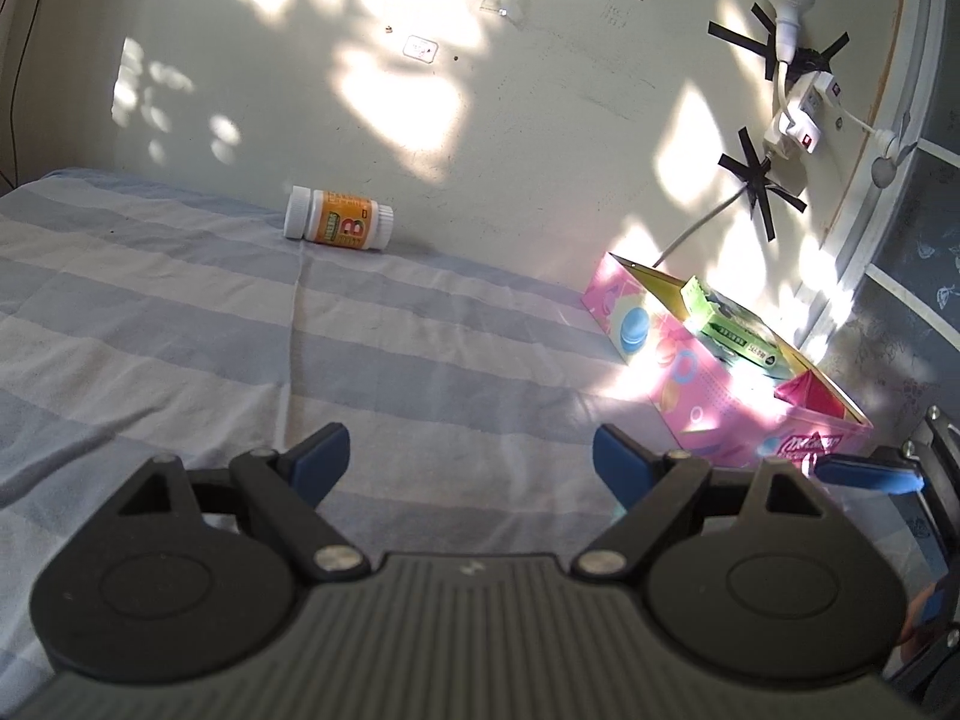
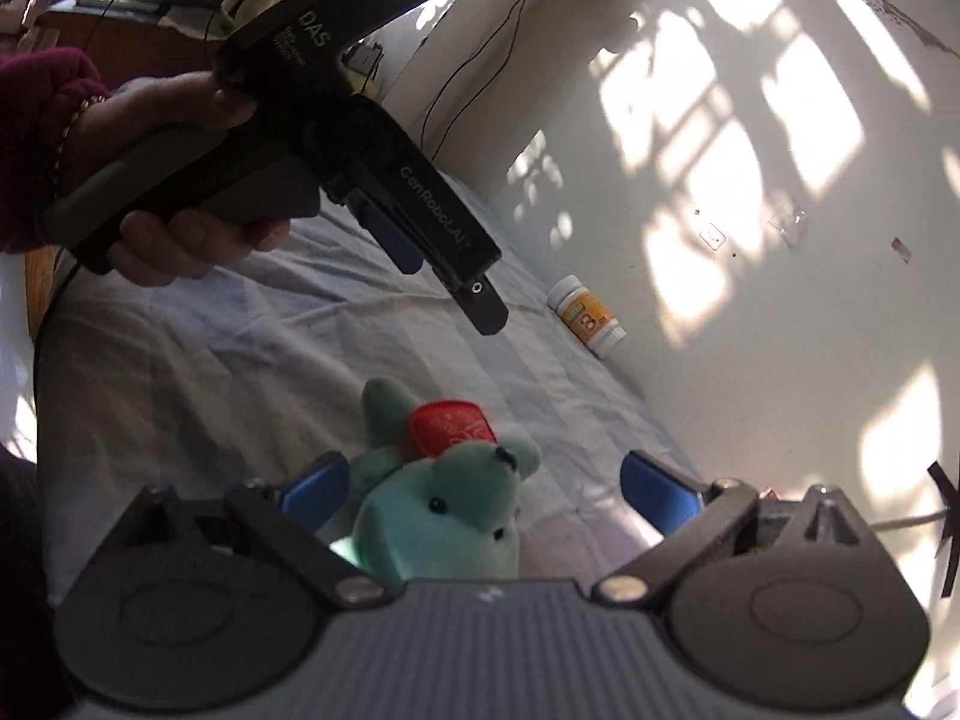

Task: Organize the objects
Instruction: 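Lift the plush bear with the right gripper while the left gripper closes on it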

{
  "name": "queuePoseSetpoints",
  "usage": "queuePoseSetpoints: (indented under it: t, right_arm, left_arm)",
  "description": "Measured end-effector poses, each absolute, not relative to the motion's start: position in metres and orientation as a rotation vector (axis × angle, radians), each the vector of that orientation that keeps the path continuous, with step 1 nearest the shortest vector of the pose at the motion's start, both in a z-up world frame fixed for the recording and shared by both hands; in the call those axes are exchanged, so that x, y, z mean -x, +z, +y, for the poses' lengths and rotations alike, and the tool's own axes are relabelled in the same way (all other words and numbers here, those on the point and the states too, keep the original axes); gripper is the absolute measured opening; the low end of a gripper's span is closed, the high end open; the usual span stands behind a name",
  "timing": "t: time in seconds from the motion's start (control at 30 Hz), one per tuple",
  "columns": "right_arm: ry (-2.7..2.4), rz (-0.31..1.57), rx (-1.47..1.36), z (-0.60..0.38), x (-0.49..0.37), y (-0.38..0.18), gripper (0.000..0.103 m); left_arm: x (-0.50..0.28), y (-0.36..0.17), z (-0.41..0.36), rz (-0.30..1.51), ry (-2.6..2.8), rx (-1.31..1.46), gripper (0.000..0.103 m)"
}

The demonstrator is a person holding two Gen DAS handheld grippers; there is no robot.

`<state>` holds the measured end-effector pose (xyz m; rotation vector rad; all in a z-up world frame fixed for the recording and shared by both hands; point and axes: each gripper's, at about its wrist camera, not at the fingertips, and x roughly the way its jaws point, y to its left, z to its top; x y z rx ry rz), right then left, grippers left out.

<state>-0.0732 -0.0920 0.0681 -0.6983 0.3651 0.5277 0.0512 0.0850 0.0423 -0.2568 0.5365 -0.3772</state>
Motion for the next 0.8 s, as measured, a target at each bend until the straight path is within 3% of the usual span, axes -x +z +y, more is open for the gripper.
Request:
queuePoseSetpoints:
  t: [0.2,0.3,0.67,0.8]
  right_arm:
    - [0.471,0.454,0.201,-0.157,0.067,0.085,0.101]
    - [0.435,0.525,0.025,-0.183,0.067,0.07,0.095]
    - [0.523,0.644,-0.175,-0.177,0.049,0.029,0.081]
    - [0.529,0.663,-0.208,-0.171,0.042,0.022,0.068]
  left_arm:
    - [-0.047,0.052,0.06,0.567,-0.495,0.234,0.089]
    - [-0.046,0.051,0.046,0.597,-0.553,0.217,0.088]
    - [-0.04,0.031,0.034,0.701,-0.638,0.213,0.089]
    - [-0.04,0.023,0.024,0.749,-0.665,0.228,0.075]
